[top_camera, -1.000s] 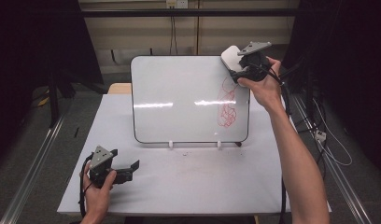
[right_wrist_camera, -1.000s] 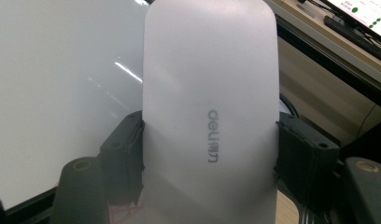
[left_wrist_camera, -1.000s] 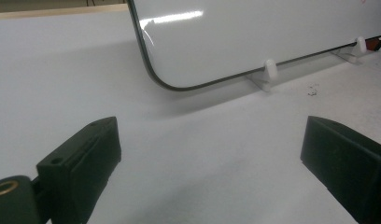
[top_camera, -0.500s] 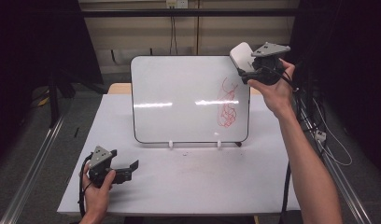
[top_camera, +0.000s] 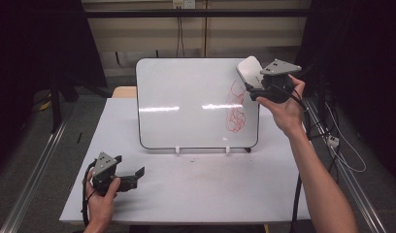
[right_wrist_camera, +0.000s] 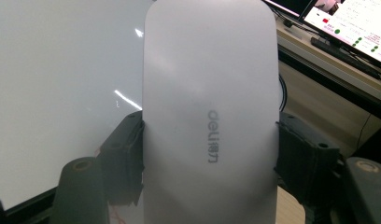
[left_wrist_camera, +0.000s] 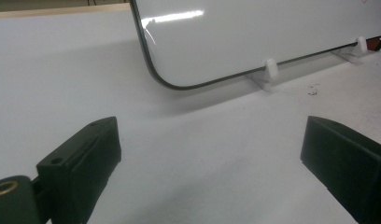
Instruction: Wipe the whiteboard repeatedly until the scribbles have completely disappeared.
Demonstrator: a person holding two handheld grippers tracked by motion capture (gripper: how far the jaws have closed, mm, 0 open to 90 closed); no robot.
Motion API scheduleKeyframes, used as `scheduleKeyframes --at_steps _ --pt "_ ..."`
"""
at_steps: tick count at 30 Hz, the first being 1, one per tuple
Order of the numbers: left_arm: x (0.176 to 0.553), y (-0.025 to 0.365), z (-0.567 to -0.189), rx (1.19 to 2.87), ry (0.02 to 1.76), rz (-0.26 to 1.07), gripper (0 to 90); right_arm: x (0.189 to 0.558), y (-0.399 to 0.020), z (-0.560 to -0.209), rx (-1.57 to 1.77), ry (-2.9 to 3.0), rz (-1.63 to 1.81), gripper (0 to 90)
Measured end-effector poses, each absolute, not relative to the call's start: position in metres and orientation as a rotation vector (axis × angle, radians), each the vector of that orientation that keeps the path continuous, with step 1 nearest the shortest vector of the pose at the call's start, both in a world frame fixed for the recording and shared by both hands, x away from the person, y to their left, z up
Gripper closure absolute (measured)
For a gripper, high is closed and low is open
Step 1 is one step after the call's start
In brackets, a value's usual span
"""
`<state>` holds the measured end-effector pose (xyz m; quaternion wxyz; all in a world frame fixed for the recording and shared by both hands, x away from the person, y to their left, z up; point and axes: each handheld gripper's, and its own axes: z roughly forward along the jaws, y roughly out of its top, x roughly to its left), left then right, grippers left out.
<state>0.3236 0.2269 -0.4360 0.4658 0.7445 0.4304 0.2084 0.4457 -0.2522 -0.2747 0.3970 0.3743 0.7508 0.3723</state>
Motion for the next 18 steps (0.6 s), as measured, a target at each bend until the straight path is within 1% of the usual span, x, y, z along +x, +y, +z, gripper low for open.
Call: scheduleKeyframes --at_steps 18 --pt "0.326 0.229 -0.437 1.820 1.073 0.507 5.0 0.443 -0.230 -0.289 0.880 1.931 0.934 31.6"
